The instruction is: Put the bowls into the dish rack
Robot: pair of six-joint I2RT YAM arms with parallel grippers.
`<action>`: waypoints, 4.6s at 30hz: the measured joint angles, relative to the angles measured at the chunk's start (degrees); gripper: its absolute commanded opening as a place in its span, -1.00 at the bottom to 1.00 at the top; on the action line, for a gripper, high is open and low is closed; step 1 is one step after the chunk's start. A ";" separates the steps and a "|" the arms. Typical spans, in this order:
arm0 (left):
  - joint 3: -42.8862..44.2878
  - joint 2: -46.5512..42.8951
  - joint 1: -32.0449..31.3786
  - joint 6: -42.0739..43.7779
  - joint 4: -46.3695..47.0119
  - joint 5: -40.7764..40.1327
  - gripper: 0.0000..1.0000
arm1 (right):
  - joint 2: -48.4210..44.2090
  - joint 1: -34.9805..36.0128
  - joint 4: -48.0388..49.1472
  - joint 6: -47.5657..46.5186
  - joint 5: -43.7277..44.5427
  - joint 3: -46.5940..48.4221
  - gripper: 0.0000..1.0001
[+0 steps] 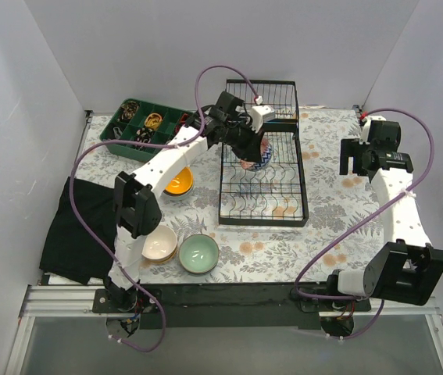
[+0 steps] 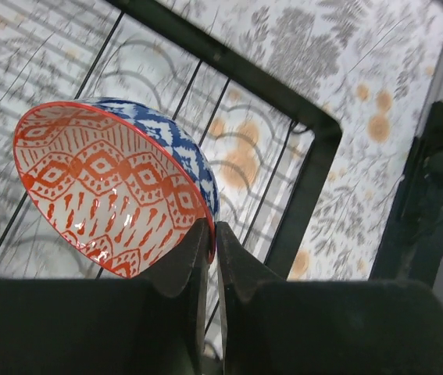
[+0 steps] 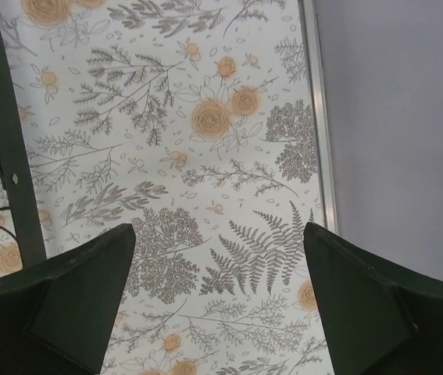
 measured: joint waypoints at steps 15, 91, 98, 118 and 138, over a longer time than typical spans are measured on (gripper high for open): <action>-15.74 7.58 -0.07 -40.70 57.72 18.82 -1.00 | 0.15 -2.71 -4.11 0.28 0.66 -2.08 0.92; -30.84 18.01 0.42 -73.59 93.42 4.50 -0.99 | 1.29 -2.97 -8.11 -0.46 0.17 -5.14 0.85; -30.88 17.92 0.28 -72.59 92.37 4.59 -0.14 | 0.33 -2.97 -8.02 -0.24 0.17 -6.21 0.86; -30.36 -5.95 1.99 -47.08 60.35 4.55 0.18 | 0.81 -2.99 -7.74 -3.93 -2.25 -4.66 0.86; -46.47 -45.86 6.78 21.66 -17.77 -7.43 0.11 | -0.98 -3.02 -6.45 -12.98 -23.34 -4.79 0.85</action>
